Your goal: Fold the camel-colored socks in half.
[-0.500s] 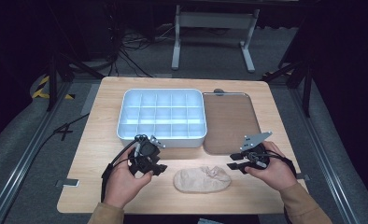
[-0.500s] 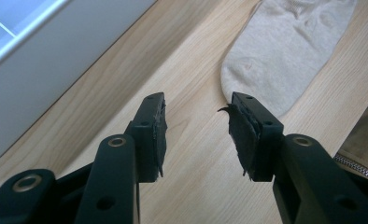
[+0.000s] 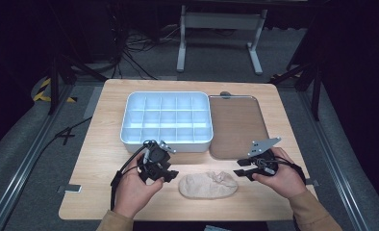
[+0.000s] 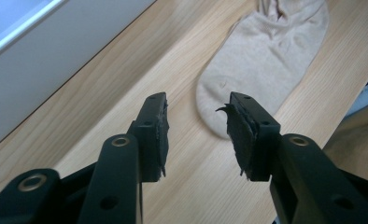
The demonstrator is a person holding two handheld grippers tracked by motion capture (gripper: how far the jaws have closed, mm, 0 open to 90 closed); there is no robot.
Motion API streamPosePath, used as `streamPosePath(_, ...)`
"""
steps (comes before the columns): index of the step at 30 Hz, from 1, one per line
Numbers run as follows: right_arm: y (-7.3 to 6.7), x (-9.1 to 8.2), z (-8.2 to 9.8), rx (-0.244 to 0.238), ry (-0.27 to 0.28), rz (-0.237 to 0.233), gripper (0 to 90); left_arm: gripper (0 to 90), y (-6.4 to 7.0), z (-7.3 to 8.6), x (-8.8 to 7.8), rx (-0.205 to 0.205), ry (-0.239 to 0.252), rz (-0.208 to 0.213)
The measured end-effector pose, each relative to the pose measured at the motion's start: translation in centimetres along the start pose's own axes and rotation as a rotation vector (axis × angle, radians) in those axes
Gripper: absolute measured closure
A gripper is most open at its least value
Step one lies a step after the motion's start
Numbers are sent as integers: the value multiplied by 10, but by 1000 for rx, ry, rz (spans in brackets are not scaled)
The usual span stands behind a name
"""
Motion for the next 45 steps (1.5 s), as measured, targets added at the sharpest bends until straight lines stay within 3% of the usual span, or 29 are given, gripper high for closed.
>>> streamPosePath(4, -4, 1, 2, 11, 3, -8, 601, 661, 4, -1, 16, -25, 22, -21)
streamPosePath(6, -6, 3, 4, 20, 4, -23, 641, 710, 6, 1, 23, -61, 2, 2)
streamPosePath(9, -15, 5, 10, 78, 3, -82, 747, 729, 10, 6, 33, -82, 18, -22)
streamPosePath(10, -17, 6, 12, 80, 6, -96, 770, 728, 11, 7, 35, -72, 3, -22)
streamPosePath(17, -25, 19, 15, 74, -8, -88, 871, 704, 17, 11, 51, -103, -32, -21)
streamPosePath(24, -31, 35, 21, 64, -64, -96, 870, 683, 20, 10, 59, -141, -12, 1)
streamPosePath(31, -35, 39, 22, 46, -76, -102, 869, 680, 19, 13, 66, -138, -48, -67)
streamPosePath(37, -35, 39, 23, 47, -82, -101, 867, 718, 22, 14, 72, -131, -91, -66)
streamPosePath(43, -35, 37, 23, 49, -80, -96, 865, 832, 23, 14, 73, -135, -87, -48)
streamPosePath(45, -34, 37, 23, 49, -74, -95, 864, 862, 24, 14, 73, -120, -88, -62)
Point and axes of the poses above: each handheld gripper's, and its own axes: x roughly forward along the jaws, z roughly out of its underside, y roughly to its right, the point moved 5 cm from there along x, roughly forward along the jaws, and after that the axes turned 4 degrees about x, right-handed, at the moved point
